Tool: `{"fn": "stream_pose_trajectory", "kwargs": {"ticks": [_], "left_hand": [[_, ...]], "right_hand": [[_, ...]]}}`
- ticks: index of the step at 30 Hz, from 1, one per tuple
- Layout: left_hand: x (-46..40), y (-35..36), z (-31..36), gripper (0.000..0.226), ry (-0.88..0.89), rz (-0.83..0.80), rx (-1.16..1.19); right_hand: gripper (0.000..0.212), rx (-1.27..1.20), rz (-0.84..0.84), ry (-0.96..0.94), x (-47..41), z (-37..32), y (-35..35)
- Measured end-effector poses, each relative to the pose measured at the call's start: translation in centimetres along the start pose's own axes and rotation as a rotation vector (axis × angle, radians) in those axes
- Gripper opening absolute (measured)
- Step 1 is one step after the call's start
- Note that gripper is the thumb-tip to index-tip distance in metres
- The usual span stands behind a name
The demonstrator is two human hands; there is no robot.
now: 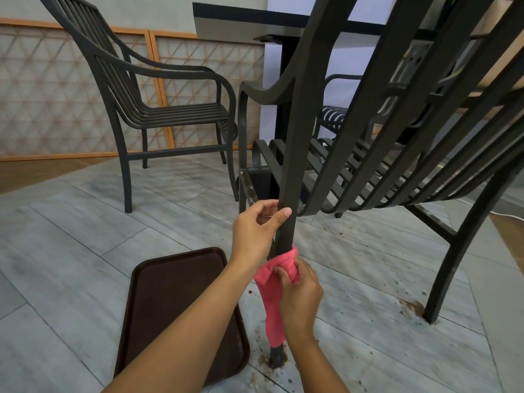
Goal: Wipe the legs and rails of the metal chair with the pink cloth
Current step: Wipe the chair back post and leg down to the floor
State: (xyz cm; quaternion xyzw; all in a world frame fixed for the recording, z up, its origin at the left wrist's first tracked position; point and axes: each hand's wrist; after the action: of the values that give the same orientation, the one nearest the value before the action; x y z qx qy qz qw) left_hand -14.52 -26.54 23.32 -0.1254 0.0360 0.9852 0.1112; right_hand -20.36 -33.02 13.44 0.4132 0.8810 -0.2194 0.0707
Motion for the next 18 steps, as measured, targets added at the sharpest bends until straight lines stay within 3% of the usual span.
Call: {"fn": "stream_pose_trajectory", "kwargs": {"ticks": [4,14,18], "left_hand": [[0.5,0.4,-1.0,0.044,-0.008,-0.067,-0.059],[0.4,0.6,-2.1,0.027,-0.010,-0.056,-0.108],[0.3,0.4,-2.1,0.025,-0.011,-0.059,-0.103]], "right_hand": [[0.041,-0.009,-0.100,0.002,0.5,1.3,-1.9],[0.044,0.005,-0.168,-0.122,-0.4,0.2,-3.6],[0.030,-0.028,-0.139,-0.120,-1.3,-0.3,-2.1]]}}
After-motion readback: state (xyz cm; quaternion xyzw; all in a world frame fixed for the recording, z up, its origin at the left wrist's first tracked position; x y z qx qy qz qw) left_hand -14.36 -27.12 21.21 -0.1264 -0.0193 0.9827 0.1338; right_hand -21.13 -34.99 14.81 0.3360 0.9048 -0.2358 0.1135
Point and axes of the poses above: each hand's wrist, its own x-axis away from the middle knuckle, its own y-axis out of the palm, z = x × y, and after that the axes turned 3 degrees about x, right-handed
